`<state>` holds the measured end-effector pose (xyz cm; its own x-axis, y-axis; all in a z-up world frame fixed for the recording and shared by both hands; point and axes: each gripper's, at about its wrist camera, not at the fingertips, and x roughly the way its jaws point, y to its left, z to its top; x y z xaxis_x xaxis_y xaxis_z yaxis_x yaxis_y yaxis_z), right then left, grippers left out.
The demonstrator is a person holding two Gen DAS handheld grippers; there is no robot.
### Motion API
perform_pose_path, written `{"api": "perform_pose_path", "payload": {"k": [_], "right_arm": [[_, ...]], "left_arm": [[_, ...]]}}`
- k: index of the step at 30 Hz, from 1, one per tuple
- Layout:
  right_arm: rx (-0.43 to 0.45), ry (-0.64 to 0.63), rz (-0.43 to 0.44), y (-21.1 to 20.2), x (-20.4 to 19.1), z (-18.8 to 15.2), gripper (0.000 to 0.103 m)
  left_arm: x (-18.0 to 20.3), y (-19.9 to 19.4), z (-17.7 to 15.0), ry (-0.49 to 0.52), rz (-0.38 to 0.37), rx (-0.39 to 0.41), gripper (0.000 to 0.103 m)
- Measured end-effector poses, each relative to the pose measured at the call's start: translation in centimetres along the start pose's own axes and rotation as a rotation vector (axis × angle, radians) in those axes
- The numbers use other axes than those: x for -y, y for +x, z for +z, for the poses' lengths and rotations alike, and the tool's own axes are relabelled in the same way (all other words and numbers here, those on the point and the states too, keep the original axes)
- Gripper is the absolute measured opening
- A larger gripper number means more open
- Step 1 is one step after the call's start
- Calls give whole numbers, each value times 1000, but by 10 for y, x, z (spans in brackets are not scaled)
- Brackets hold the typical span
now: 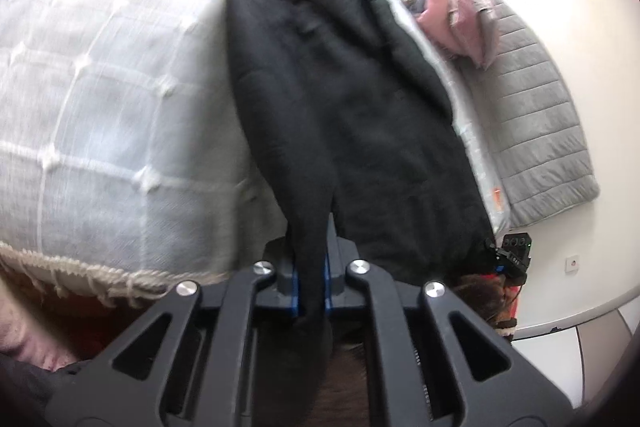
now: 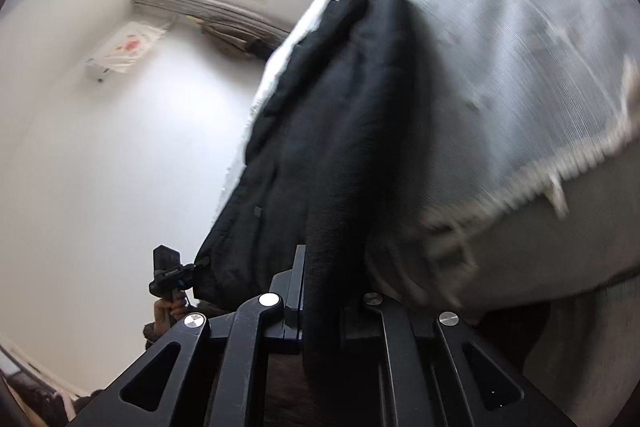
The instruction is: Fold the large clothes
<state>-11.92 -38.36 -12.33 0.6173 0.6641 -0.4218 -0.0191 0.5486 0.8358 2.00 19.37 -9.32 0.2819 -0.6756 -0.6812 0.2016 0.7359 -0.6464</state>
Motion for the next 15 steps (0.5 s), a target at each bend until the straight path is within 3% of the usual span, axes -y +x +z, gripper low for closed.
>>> {"api": "perform_pose_path", "payload": {"k": [6, 15], "right_arm": [[91, -65, 79, -8, -53, 37, 10], [170, -97, 90, 12, -103, 113, 9]], "left_arm": [[41, -23, 33, 41, -93, 107, 8], [77, -27, 106, 35, -145, 207, 8]]}}
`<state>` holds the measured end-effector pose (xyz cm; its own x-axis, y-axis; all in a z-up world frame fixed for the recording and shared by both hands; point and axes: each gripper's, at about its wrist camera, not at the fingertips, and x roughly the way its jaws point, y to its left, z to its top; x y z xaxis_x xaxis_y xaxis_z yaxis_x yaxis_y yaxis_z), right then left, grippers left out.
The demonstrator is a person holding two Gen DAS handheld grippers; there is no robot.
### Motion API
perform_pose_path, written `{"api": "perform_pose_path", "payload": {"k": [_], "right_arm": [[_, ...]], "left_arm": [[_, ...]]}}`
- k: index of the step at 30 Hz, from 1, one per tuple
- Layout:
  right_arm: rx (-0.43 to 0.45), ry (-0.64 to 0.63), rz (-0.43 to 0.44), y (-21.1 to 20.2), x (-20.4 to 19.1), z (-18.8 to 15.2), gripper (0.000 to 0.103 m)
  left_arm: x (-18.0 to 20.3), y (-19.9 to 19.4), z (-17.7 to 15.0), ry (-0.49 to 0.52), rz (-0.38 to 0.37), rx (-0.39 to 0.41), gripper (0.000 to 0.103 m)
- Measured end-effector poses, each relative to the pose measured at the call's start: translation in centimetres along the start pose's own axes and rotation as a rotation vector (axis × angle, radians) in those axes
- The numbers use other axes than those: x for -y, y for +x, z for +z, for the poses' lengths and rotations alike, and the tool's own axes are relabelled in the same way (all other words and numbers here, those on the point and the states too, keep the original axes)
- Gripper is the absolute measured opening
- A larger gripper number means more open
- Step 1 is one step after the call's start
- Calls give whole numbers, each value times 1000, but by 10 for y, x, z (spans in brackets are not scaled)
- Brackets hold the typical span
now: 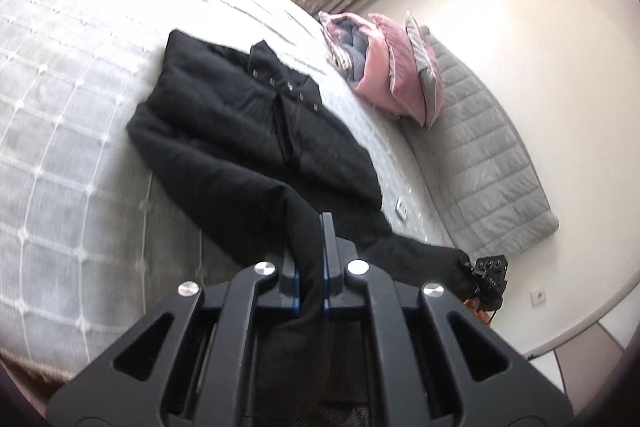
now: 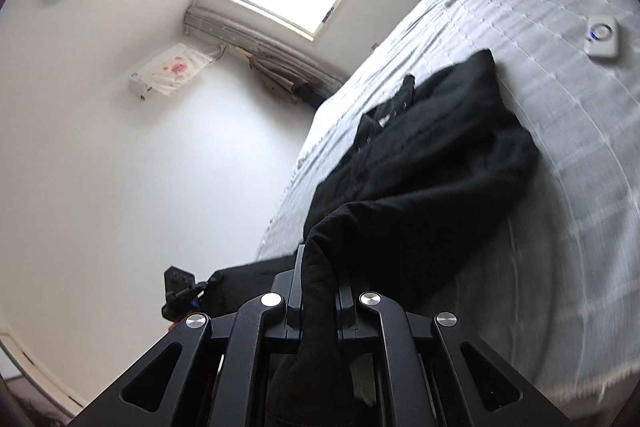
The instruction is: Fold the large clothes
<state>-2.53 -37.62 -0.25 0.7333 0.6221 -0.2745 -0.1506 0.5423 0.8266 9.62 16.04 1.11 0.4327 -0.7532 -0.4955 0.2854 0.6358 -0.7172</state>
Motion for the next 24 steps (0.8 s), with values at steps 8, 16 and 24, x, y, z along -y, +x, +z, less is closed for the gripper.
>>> {"api": "perform_pose_path", "payload": {"k": [8, 16, 24], "right_arm": [[51, 81, -10, 32, 18, 68, 8], [100, 209, -140, 73, 77, 133, 8], [108, 290, -391, 117, 152, 167, 10]], "left_arm": [[-7, 19, 64, -43, 27, 40, 8], [-39, 65, 135, -77, 104, 81, 9], [-90, 155, 172, -42, 301, 37, 14]]}}
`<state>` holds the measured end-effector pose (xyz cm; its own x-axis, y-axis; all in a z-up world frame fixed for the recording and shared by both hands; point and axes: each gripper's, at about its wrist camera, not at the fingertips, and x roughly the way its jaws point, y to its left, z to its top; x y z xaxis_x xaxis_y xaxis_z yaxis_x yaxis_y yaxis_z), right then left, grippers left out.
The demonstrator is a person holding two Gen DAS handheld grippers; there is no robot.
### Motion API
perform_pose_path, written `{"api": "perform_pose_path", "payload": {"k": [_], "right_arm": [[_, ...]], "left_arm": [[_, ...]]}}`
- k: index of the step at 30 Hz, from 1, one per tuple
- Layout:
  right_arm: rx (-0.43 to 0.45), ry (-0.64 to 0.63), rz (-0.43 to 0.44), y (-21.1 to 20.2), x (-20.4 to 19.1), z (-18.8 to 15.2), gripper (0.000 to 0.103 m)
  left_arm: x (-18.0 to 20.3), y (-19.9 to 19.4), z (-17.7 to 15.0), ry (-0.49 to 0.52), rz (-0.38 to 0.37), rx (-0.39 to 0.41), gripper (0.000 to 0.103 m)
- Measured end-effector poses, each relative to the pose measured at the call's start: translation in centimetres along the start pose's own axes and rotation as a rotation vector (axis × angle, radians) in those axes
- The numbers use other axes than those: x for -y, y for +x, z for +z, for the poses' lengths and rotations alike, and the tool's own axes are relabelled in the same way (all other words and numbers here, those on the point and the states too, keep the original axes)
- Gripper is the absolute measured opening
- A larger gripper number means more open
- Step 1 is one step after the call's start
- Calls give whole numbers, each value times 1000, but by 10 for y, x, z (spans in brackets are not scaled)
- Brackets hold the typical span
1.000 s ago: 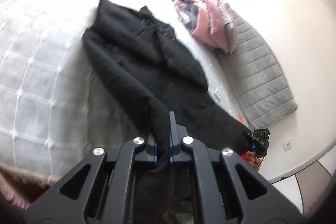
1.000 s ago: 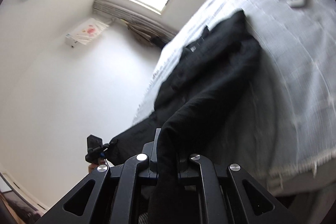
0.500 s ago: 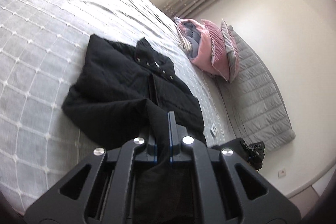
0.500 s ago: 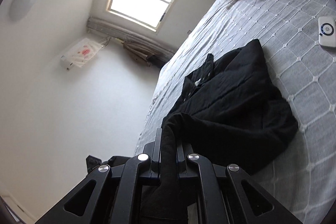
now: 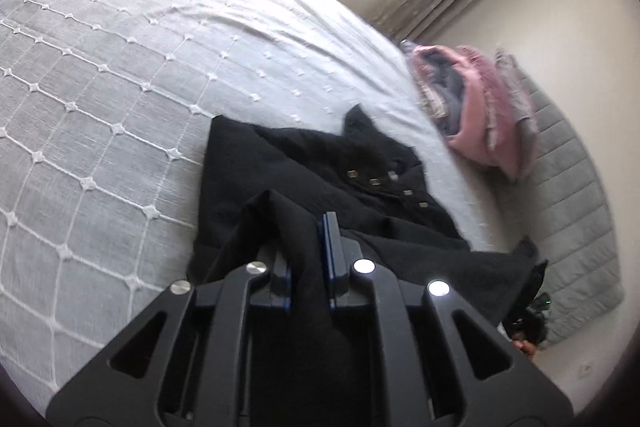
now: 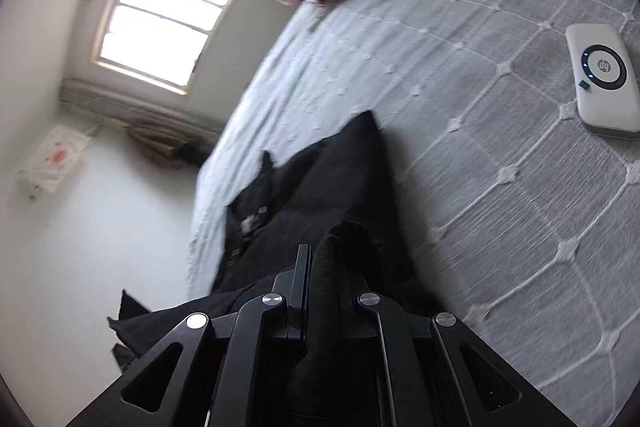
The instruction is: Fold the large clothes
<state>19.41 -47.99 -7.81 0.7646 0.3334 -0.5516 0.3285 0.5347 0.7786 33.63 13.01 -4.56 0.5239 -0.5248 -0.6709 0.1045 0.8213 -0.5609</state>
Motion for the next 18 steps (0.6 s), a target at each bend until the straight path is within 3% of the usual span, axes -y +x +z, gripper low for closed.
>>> {"api": "perform_pose_path", "payload": {"k": [4, 5, 7, 9, 11, 12, 13, 15, 18], "right_arm": [[-12, 30, 3, 25, 23, 3, 14], [-10, 31, 17, 27, 26, 4, 15], [-13, 37, 50, 27, 31, 4, 16], [-19, 29, 70, 22, 29, 5, 18], [-17, -8, 71, 11, 21, 7, 25], [-14, -26, 72, 4, 16, 7, 36], [-5, -46, 79, -4, 11, 8, 61], [47, -84, 72, -20, 5, 8, 82], [82, -146, 57, -35, -2, 8, 82]], "left_arm": [[-10, 37, -6, 20, 70, -56, 20], [-12, 40, -9, 19, 70, -53, 26], [-16, 37, -14, 4, 20, -34, 38], [-17, 25, -16, 5, -39, -8, 57], [-17, 10, -15, 23, -51, 33, 65], [-17, -3, -15, 37, -55, 62, 68], [-17, -10, -15, 45, -61, 77, 70], [-21, -26, -13, 69, -64, 104, 77], [-27, -38, -14, 130, -1, 119, 78]]}}
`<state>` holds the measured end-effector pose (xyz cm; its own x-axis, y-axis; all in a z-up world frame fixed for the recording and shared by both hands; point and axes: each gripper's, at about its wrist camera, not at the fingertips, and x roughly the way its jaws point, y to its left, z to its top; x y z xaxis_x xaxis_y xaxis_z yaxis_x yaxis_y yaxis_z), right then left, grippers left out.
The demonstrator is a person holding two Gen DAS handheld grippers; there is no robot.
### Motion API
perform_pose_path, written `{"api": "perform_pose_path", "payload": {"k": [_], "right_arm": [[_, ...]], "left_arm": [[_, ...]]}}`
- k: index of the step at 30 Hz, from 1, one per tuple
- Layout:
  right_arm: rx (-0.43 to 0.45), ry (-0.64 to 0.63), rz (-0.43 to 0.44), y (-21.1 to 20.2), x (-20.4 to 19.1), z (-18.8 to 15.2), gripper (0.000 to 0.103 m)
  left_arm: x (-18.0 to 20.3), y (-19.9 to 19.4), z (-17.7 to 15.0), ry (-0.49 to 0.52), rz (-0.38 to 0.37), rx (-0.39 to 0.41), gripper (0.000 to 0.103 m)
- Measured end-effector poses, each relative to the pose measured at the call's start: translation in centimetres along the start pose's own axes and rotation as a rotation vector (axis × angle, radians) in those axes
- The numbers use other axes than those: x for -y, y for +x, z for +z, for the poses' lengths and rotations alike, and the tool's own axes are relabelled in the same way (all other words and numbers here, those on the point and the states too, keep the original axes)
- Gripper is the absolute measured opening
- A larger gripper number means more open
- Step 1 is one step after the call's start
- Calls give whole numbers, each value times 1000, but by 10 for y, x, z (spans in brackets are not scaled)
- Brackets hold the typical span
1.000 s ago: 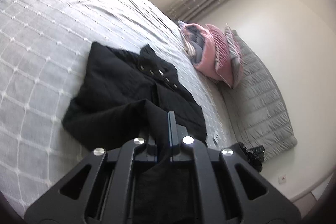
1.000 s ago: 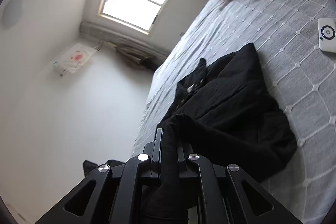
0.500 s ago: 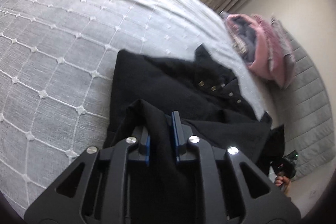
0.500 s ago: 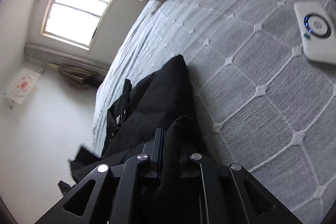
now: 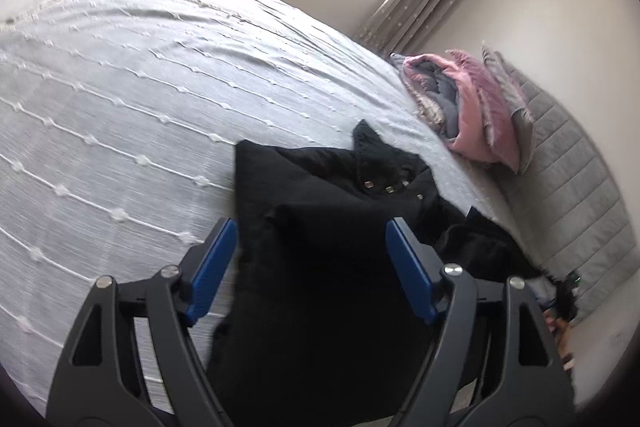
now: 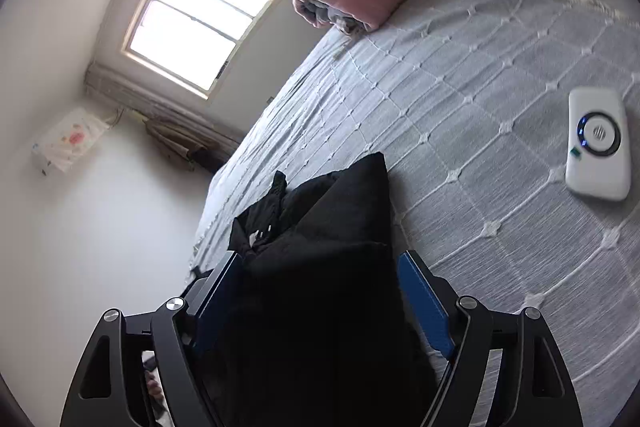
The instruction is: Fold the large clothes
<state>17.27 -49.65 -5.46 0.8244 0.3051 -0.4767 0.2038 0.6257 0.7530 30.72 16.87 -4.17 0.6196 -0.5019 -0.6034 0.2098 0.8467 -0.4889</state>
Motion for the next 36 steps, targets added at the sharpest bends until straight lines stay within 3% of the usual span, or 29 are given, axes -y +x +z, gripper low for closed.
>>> {"api": "perform_pose_path", "payload": {"k": [5, 11, 13, 14, 15, 16, 18, 20, 24, 28, 31, 36], "right_arm": [[-64, -115, -117, 21, -9, -10, 82], [-87, -211, -283, 73, -14, -15, 80], [-81, -225, -328, 84, -11, -14, 70], [-70, -238, -354, 90, -11, -14, 63], [-56, -249, -356, 93, -11, -14, 44], [-42, -258, -352, 93, -13, -15, 27], [14, -299, -374, 87, -23, -18, 14], [72, -377, -393, 81, -38, -22, 10], [173, -544, -423, 70, -75, -30, 7], [263, -627, -447, 72, -109, -13, 7], [331, -653, -464, 85, -125, 15, 7], [400, -677, -523, 129, -137, 59, 7]], "left_arm": [[-9, 14, -11, 85, 83, -61, 78], [-2, 65, -16, 92, 78, -145, 78], [5, 76, -13, 95, 79, -140, 77], [9, 82, -11, 102, 79, -129, 69], [13, 85, -10, 119, 78, -117, 56], [19, 90, -9, 134, 81, -107, 49], [29, 95, -8, 172, 90, -85, 22], [41, 94, -8, 202, 61, -67, 9], [56, 68, 3, 192, -4, 38, 6], [68, 45, 31, 181, -36, 164, 6], [77, 45, 58, 189, -13, 235, 6], [70, 79, 95, 156, 42, 310, 6]]}}
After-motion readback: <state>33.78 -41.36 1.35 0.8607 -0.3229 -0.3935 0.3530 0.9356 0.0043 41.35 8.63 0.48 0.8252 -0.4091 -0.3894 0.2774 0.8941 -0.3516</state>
